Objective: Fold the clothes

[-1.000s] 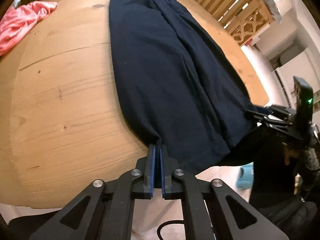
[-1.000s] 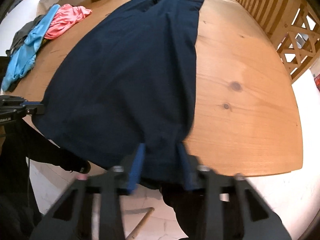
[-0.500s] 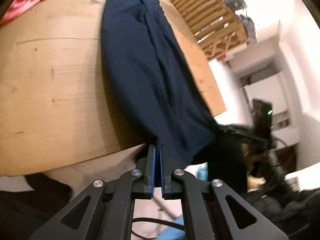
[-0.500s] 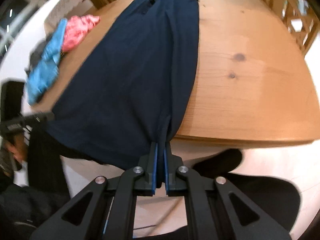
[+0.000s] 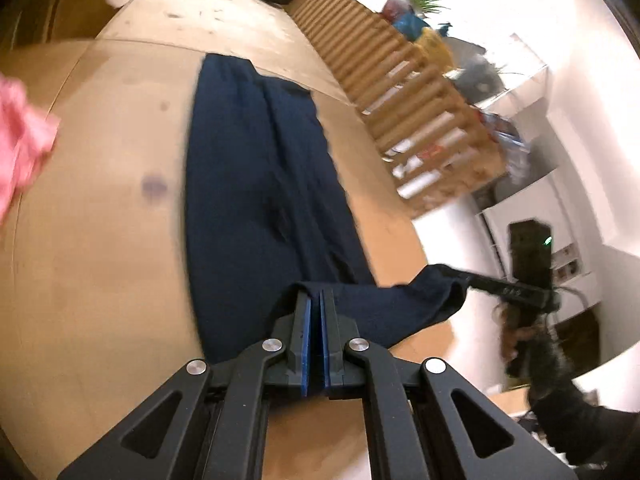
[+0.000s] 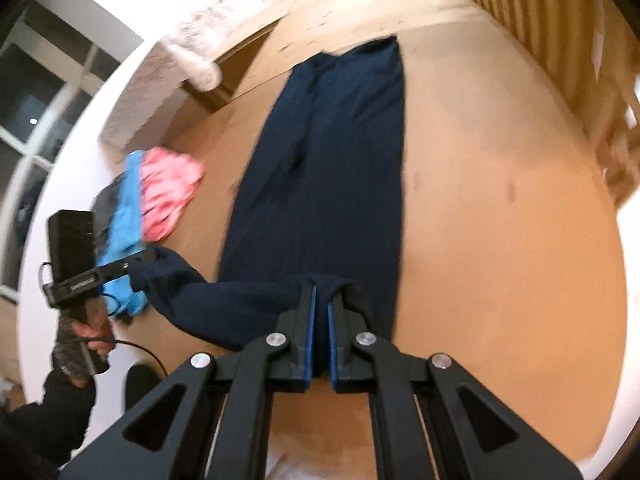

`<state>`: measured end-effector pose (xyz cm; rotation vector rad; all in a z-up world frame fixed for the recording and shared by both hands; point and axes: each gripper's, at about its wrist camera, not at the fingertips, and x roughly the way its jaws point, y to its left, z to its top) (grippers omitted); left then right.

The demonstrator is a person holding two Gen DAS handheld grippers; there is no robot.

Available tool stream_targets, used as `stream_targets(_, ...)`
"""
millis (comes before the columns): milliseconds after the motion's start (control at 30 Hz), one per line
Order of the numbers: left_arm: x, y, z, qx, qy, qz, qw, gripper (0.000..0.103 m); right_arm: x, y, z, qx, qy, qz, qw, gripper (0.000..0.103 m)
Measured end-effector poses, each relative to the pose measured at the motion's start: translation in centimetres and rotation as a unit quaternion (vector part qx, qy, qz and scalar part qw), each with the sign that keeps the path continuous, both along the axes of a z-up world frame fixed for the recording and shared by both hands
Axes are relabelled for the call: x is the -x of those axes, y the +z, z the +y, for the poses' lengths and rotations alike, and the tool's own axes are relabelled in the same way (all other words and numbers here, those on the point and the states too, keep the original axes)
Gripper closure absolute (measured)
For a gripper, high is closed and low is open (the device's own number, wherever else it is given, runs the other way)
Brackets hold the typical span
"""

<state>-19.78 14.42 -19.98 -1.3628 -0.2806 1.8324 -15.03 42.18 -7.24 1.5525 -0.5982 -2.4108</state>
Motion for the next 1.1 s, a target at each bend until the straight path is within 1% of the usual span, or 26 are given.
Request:
stream_targets(33,2.2,-1.1,0.9,0.024,0.004,-0.002,0.9997,0.097,2.5,-0.7,0.7,-0.015,-0.004,-0.019,1.000,0.092)
stream_targets(67,3.7,-2.1,1.2,0.047,0.010,-0.010,0.9988,0.095,4.8,-1.5,1.5,-0.027,-0.017,-0.049,0.998,0.090)
stream_targets(100,5.2,-3.1,1.5,0.070,0.015,-0.018,0.9973,0.095,6.6,-2.3,2.1,-0.034,-0.032,-0.076,0.996,0.090)
stream_targets(133,6.0,-3.7,1.7,0.086,0.016,-0.021,0.9960,0.095,7.3,-2.5,2.3,-0.033,-0.038,-0.084,0.995,0.090)
stream_targets(167,5.4,-3.6,1.5,0.087,0.012,-0.016,0.9960,0.095,7.5,-2.2,2.4,-0.030,-0.034,-0.075,0.996,0.089)
stream_targets(200,4.8,-3.5,1.3,0.088,0.007,-0.011,0.9960,0.091,7.6,-1.9,2.5,-0.027,-0.029,-0.066,0.997,0.088)
stream_targets(267,3.6,-3.2,1.0,0.091,-0.003,0.000,0.9959,0.090,7.1,-1.2,2.4,-0.030,-0.028,-0.048,0.998,0.083)
stream_targets(333,2.4,-3.0,0.6,0.093,-0.013,0.010,0.9955,0.089,5.4,-0.5,2.5,-0.029,-0.026,-0.029,0.999,0.082)
stream_targets(400,1.2,-2.8,0.2,0.096,-0.023,0.020,0.9949,0.085,2.3,-0.2,3.5,-0.034,-0.030,-0.022,0.999,0.082)
stream_targets(467,-0.1,-2.6,-0.1,0.099,-0.033,0.030,0.9941,0.081,-0.2,-1.1,3.7,-0.037,-0.039,-0.030,0.998,0.082)
stream_targets(533,-1.1,-2.6,-0.2,0.105,-0.043,0.038,0.9928,0.081,-2.0,-2.6,3.5,-0.038,-0.048,-0.044,0.997,0.079)
stream_targets(600,-1.0,-3.8,0.8,0.130,-0.044,0.037,0.9898,0.081,-2.9,-4.7,3.4,-0.035,-0.054,-0.064,0.996,0.078)
stream_targets(633,-0.6,-4.0,1.2,0.135,-0.041,0.044,0.9890,0.081,-3.1,-5.5,3.6,-0.031,-0.059,-0.071,0.995,0.078)
stream_targets(733,0.7,-4.4,2.5,0.151,-0.033,0.064,0.9859,0.081,-2.3,-5.7,4.3,-0.024,-0.075,-0.054,0.995,0.078)
stream_targets(800,1.8,-4.6,3.4,0.161,-0.029,0.079,0.9833,0.078,-0.9,-5.6,4.6,-0.022,-0.079,-0.036,0.996,0.075)
stream_targets(833,2.6,-4.5,4.0,0.165,-0.030,0.090,0.9818,0.077,-0.2,-5.6,4.6,-0.021,-0.078,-0.031,0.996,0.071)
stream_targets(933,4.3,-4.9,5.7,0.187,-0.050,0.119,0.9739,0.074,2.1,-6.2,4.3,-0.022,-0.064,-0.028,0.997,0.070)
stream_targets(1000,5.3,-5.3,6.8,0.203,-0.066,0.137,0.9671,0.071,3.4,-6.6,4.0,-0.021,-0.053,-0.030,0.998,0.070)
stream_targets(1033,5.8,-5.5,7.4,0.212,-0.075,0.146,0.9634,0.071,4.0,-6.8,4.0,-0.018,-0.050,-0.032,0.998,0.070)
stream_targets(1067,6.3,-5.8,7.9,0.218,-0.083,0.152,0.9605,0.071,4.5,-7.0,4.0,-0.015,-0.046,-0.033,0.998,0.070)
stream_targets(1100,6.6,-6.2,8.2,0.221,-0.090,0.151,0.9593,0.071,5.1,-7.2,4.0,-0.012,-0.043,-0.031,0.999,0.068)
